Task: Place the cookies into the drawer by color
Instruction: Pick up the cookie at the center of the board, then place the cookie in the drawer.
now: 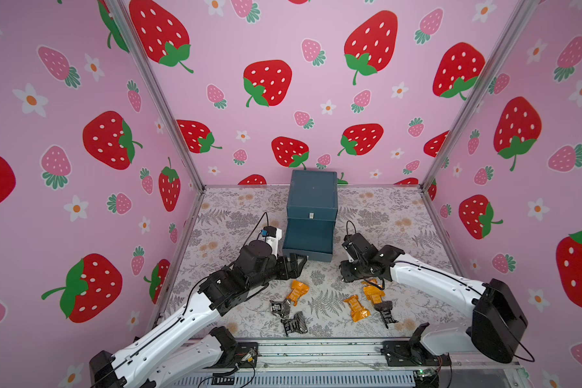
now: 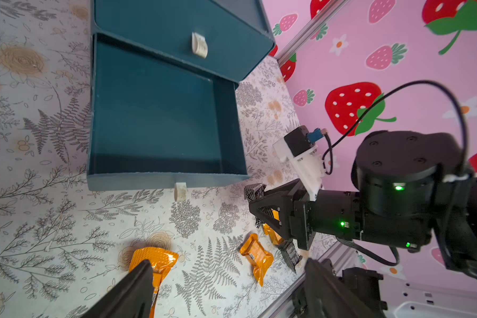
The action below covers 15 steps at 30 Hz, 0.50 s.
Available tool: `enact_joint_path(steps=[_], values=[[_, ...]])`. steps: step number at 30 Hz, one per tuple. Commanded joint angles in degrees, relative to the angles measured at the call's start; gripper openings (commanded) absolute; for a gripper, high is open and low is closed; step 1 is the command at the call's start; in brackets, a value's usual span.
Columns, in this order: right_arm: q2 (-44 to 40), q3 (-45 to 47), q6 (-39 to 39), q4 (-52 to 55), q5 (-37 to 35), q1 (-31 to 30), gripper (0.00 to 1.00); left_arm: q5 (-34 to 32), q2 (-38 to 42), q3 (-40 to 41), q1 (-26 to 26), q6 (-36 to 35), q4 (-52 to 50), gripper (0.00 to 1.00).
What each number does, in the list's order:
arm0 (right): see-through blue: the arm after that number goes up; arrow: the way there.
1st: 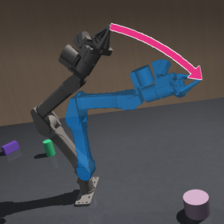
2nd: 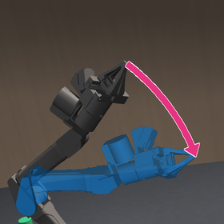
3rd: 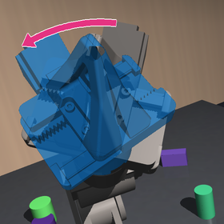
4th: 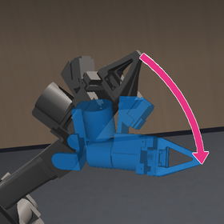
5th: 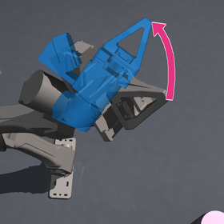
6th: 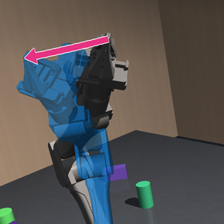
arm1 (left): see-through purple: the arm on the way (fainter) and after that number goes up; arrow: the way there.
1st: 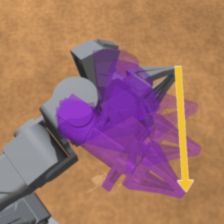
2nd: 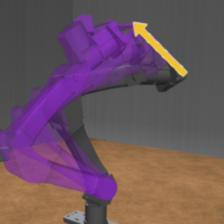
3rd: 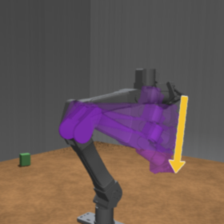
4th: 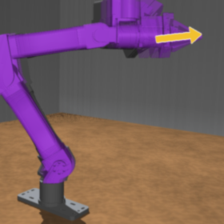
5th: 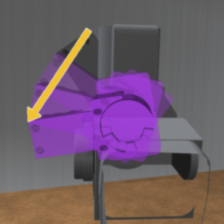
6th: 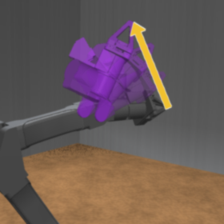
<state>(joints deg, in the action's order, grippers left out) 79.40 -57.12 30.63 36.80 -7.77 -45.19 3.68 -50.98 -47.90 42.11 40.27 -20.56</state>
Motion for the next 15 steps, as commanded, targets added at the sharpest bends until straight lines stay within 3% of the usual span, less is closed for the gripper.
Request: enact_joint_path(steps=[1,7,15], values=[[-1.53,-7.61,-1.02,7.55,-2.72,0.24,0.22,0.99,-1.19,-2.22,-2.51,1.43,2.58,0.89],[1.2,-21.95,-0.85,12.77,-2.98,0.23,0.22,-0.17,-0.69,2.0,-5.8,2.5,6.12,0.9],[16.1,-36.28,1.07,14.36,-0.6,-1.11,0.22,0.94,-6.32,6.17,-9.69,2.26,11.21,0.95]])
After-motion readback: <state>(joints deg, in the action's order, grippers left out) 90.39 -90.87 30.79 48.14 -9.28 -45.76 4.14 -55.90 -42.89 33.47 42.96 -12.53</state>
